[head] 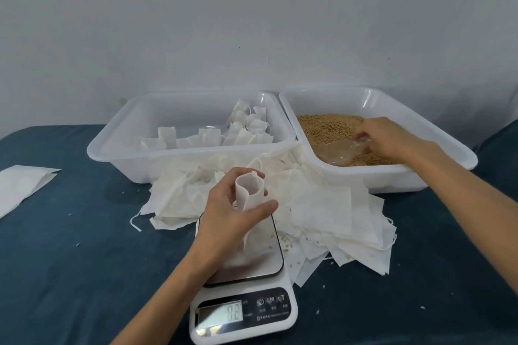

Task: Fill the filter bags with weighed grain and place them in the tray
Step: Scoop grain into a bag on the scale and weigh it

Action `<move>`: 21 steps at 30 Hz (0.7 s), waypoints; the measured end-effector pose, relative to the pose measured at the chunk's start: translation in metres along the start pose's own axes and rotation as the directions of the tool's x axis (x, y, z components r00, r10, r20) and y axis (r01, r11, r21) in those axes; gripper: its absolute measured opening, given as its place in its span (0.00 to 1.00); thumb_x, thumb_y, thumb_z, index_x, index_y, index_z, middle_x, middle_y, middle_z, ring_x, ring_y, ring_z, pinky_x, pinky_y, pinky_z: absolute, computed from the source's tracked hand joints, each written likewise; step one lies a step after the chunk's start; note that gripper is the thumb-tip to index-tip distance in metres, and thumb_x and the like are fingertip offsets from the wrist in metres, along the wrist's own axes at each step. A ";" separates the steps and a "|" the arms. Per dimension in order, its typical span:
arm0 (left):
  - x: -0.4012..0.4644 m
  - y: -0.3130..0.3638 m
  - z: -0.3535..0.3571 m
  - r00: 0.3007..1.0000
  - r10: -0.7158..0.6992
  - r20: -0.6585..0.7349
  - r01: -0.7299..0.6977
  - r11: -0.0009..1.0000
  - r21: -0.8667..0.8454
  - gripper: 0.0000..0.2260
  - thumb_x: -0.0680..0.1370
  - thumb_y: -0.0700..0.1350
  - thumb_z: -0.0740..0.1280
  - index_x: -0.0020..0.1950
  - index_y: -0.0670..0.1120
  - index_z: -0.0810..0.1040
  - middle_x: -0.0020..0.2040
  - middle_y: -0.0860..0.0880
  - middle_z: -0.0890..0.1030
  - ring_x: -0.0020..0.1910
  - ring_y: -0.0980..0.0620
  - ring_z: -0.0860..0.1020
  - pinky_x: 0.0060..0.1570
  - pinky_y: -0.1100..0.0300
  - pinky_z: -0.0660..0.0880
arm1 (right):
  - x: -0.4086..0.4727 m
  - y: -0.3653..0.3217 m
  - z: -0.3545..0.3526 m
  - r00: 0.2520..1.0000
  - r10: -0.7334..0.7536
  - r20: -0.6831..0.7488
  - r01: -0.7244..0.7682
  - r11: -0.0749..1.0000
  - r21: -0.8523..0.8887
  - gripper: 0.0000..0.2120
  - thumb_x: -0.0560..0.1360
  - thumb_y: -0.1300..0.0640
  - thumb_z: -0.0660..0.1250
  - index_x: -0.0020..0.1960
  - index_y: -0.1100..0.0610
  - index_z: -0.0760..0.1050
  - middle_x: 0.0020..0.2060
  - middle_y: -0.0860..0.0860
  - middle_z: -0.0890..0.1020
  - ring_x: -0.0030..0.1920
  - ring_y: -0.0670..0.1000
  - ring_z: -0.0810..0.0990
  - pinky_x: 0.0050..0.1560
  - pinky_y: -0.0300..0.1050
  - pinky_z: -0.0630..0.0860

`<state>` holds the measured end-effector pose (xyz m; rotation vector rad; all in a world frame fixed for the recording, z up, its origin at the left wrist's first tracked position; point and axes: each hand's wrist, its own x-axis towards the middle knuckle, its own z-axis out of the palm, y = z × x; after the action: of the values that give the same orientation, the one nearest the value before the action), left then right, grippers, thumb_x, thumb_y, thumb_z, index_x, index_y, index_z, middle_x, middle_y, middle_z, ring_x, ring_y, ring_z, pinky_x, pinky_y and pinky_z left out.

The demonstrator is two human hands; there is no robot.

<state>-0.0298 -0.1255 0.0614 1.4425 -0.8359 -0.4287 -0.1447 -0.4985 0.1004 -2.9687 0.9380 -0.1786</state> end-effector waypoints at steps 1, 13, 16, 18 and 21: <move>0.000 0.000 0.000 1.000 -0.005 0.009 0.005 1.000 0.005 0.18 0.68 0.48 0.79 0.56 0.52 0.80 0.46 0.50 0.84 0.45 0.53 0.82 0.48 0.58 0.79 | -0.001 0.003 -0.001 1.000 0.007 0.016 -0.007 0.999 0.041 0.17 0.70 0.64 0.79 0.58 0.56 0.83 0.55 0.53 0.83 0.55 0.55 0.79 0.56 0.49 0.75; 0.003 -0.002 -0.003 1.000 0.012 0.003 -0.012 0.998 -0.059 0.16 0.70 0.45 0.78 0.56 0.49 0.81 0.44 0.46 0.84 0.44 0.53 0.82 0.47 0.63 0.80 | -0.024 0.030 -0.011 0.997 0.055 0.050 -0.070 0.928 0.367 0.12 0.70 0.64 0.79 0.53 0.57 0.85 0.47 0.51 0.85 0.49 0.50 0.81 0.54 0.46 0.71; 0.003 -0.003 -0.003 1.000 0.012 0.009 -0.011 0.998 -0.065 0.15 0.70 0.46 0.78 0.55 0.49 0.82 0.44 0.46 0.84 0.43 0.53 0.82 0.47 0.62 0.80 | -0.028 0.027 -0.013 0.998 0.051 0.044 -0.065 0.914 0.400 0.12 0.71 0.64 0.78 0.54 0.57 0.84 0.49 0.51 0.85 0.51 0.53 0.82 0.59 0.51 0.74; 0.003 -0.003 -0.002 1.000 0.004 0.026 -0.003 0.998 -0.060 0.14 0.70 0.46 0.78 0.54 0.51 0.82 0.43 0.47 0.84 0.43 0.53 0.82 0.47 0.61 0.79 | -0.031 0.024 -0.016 0.998 0.052 0.027 -0.059 0.895 0.443 0.12 0.72 0.64 0.78 0.54 0.57 0.84 0.50 0.52 0.85 0.52 0.55 0.83 0.61 0.52 0.74; 0.002 -0.004 -0.001 0.999 -0.005 0.041 0.006 0.999 -0.035 0.14 0.70 0.48 0.78 0.54 0.51 0.82 0.43 0.49 0.84 0.43 0.53 0.82 0.49 0.52 0.79 | -0.037 0.013 -0.028 1.000 0.011 -0.011 -0.004 0.859 0.512 0.11 0.72 0.63 0.78 0.53 0.54 0.83 0.49 0.49 0.85 0.53 0.53 0.83 0.55 0.45 0.73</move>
<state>-0.0266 -0.1270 0.0582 1.4081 -0.8535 -0.4761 -0.1854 -0.4879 0.1236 -2.4710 0.7541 -0.3822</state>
